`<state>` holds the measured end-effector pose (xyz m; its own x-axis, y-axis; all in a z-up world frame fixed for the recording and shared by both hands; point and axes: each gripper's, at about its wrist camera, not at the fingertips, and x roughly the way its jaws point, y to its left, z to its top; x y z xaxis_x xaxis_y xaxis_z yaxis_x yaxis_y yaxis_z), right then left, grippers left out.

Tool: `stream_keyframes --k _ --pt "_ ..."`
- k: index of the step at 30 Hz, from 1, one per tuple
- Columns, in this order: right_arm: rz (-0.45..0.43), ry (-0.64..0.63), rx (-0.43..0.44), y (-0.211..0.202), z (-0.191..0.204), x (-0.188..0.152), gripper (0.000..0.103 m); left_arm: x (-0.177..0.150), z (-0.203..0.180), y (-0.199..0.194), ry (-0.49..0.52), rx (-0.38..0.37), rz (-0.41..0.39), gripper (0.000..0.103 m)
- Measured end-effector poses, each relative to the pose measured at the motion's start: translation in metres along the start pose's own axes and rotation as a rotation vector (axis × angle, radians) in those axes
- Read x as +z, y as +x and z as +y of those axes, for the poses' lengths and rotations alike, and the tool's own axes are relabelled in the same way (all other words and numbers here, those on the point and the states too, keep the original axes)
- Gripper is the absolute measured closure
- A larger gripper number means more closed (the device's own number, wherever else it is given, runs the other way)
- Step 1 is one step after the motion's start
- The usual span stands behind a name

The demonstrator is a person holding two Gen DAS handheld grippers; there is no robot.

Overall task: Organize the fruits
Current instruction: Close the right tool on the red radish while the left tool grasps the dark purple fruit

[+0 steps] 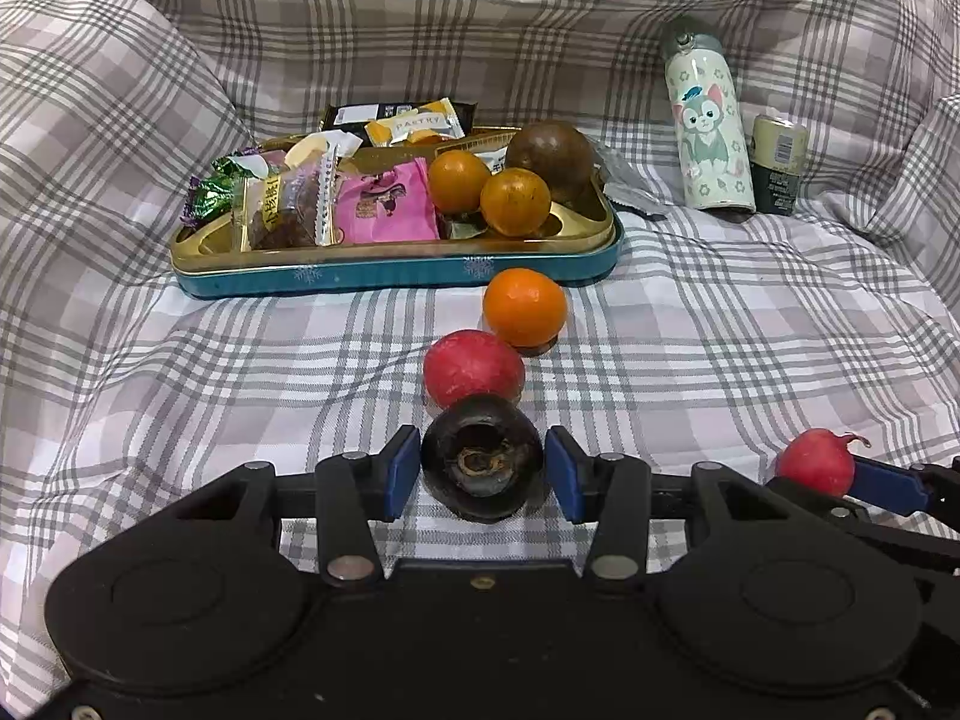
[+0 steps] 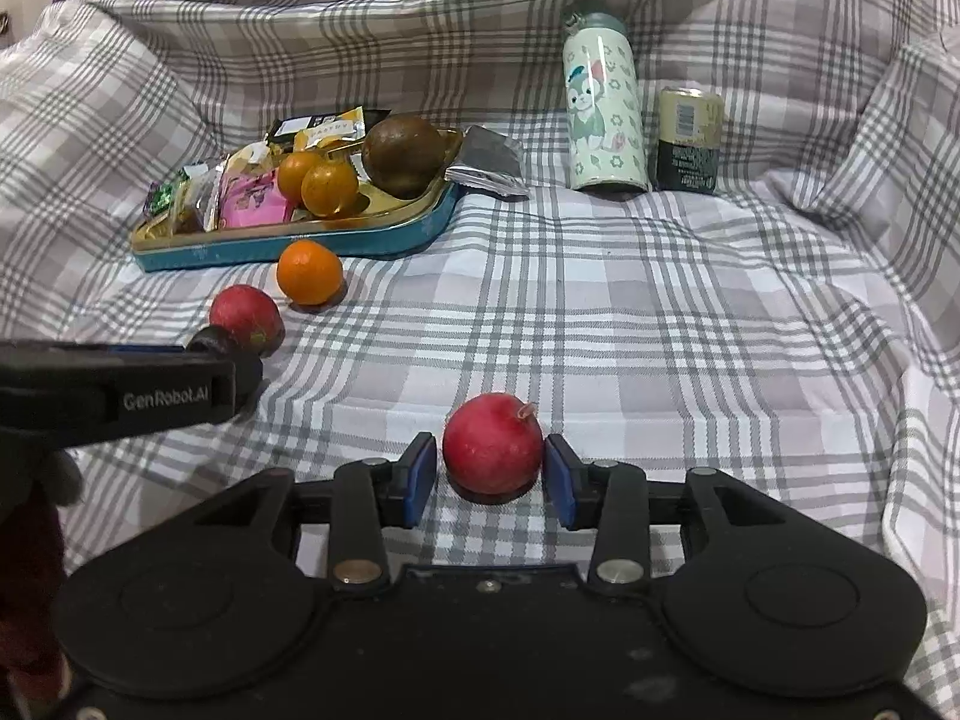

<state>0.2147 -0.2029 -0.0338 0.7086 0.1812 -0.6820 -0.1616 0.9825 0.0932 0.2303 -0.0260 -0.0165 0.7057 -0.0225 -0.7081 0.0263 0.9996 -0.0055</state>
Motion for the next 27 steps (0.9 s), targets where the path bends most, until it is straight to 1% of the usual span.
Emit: stream_keyframes --k 7,13,19,24,25,26,27 --pt "0.017 0.046 0.022 0.004 -0.005 0.001 0.060 0.001 0.001 0.006 -0.013 0.003 0.009 0.049" --pt "0.012 0.033 0.012 0.005 -0.003 0.001 0.060 0.002 0.001 0.008 -0.026 0.005 0.019 0.049" --pt "0.001 0.021 -0.009 0.006 -0.003 0.001 0.060 0.002 0.006 0.006 -0.066 -0.005 0.040 0.050" --pt "-0.010 0.006 -0.024 0.006 -0.002 0.000 0.060 0.002 0.007 0.001 -0.074 0.012 0.062 0.050" --pt "-0.014 -0.002 -0.028 0.006 0.000 -0.001 0.062 0.002 0.007 -0.001 -0.074 0.017 0.063 0.051" --pt "-0.020 -0.012 -0.032 0.006 0.001 -0.002 0.065 0.002 0.007 -0.003 -0.072 0.022 0.066 0.051" --pt "-0.025 -0.022 -0.031 0.006 0.002 -0.002 0.066 0.002 0.008 -0.005 -0.072 0.025 0.068 0.051"
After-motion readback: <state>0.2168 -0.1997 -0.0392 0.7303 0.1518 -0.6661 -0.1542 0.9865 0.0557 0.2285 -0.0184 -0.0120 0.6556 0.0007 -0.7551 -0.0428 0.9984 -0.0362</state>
